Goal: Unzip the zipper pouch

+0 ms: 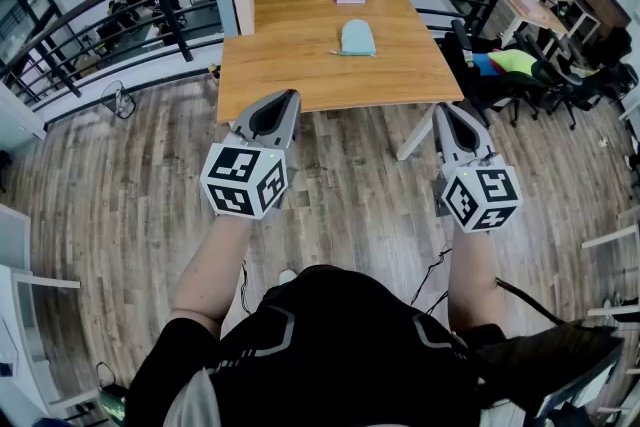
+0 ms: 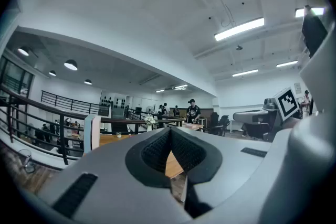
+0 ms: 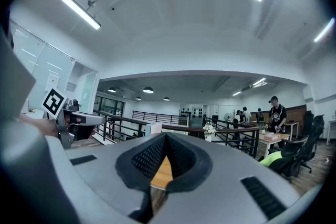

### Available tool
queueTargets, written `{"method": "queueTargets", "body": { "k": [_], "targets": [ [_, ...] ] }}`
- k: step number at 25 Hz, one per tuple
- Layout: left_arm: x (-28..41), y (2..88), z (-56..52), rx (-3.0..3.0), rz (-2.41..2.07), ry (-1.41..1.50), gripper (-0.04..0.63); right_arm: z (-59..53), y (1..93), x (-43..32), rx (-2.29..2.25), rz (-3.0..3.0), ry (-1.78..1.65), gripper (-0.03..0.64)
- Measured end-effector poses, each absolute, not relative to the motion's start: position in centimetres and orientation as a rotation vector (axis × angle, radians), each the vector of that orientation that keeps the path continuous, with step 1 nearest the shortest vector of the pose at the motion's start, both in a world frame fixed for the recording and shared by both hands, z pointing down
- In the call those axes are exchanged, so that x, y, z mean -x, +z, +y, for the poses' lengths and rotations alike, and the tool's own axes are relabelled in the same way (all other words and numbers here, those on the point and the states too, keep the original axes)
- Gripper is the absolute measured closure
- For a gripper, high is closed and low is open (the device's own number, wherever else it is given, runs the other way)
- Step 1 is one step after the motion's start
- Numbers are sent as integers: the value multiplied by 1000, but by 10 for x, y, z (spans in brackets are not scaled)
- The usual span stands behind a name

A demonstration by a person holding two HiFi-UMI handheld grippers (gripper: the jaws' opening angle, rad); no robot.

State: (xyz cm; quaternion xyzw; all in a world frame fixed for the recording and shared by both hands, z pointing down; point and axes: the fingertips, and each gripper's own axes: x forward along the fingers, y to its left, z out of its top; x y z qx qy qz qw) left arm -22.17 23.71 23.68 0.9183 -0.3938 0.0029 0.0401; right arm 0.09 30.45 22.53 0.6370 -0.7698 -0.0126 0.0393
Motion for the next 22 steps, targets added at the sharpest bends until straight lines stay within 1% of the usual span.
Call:
{"method": "queueTargets", "body": {
  "k": [11,16,22],
  "targets": [
    [215,232,241,-2843,-1297,52,566,308,226,-16,-1970,-2380,-12,612],
    [213,236,241,-2869,-1339,128,566,310,228,-18,-1985,-2389,17,611],
    [217,236,246,-2848,-1366,82,566,311,230,-12,-1966,-2404,27,611]
  ]
}}
